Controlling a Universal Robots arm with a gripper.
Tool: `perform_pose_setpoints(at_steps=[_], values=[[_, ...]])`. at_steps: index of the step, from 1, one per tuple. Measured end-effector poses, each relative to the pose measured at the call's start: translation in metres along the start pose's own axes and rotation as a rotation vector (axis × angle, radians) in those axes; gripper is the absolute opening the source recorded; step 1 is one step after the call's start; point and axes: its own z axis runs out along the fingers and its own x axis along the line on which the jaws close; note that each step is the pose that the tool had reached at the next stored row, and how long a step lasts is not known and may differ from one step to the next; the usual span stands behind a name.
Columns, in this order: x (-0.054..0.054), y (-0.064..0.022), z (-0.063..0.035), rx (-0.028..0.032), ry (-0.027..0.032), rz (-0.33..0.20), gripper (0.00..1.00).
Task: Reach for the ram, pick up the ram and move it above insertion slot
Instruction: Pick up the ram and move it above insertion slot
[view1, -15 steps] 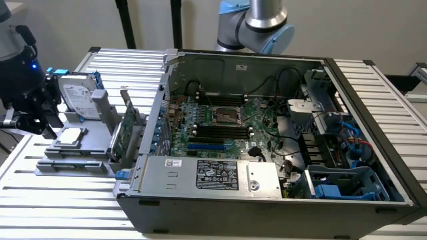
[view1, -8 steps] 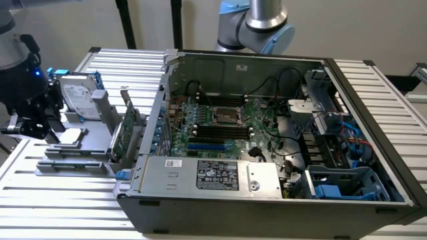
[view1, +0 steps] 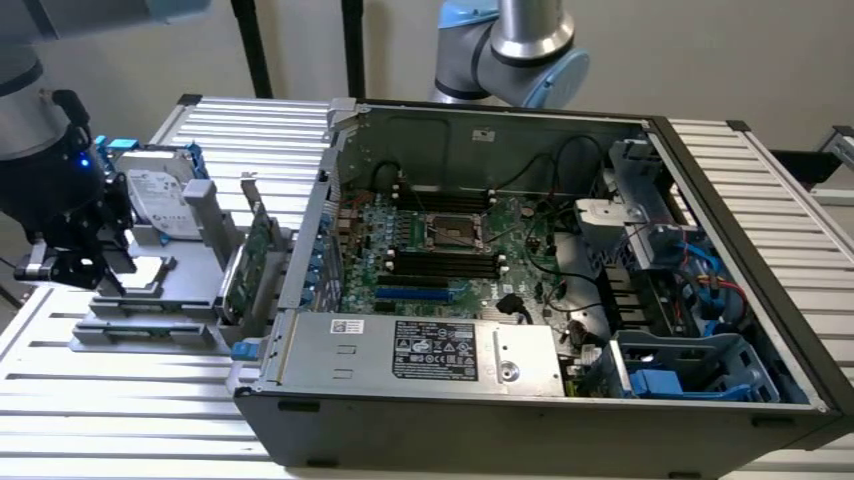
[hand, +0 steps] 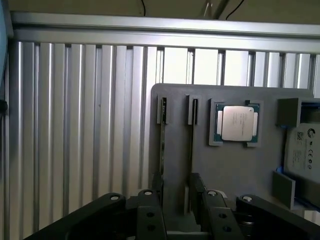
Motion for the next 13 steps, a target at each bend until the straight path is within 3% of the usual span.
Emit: perform_pose_setpoints(at_steps=[13], values=[[0.007,-0.0005,0.0237,0.0000,0.0000,0.000,0.36]])
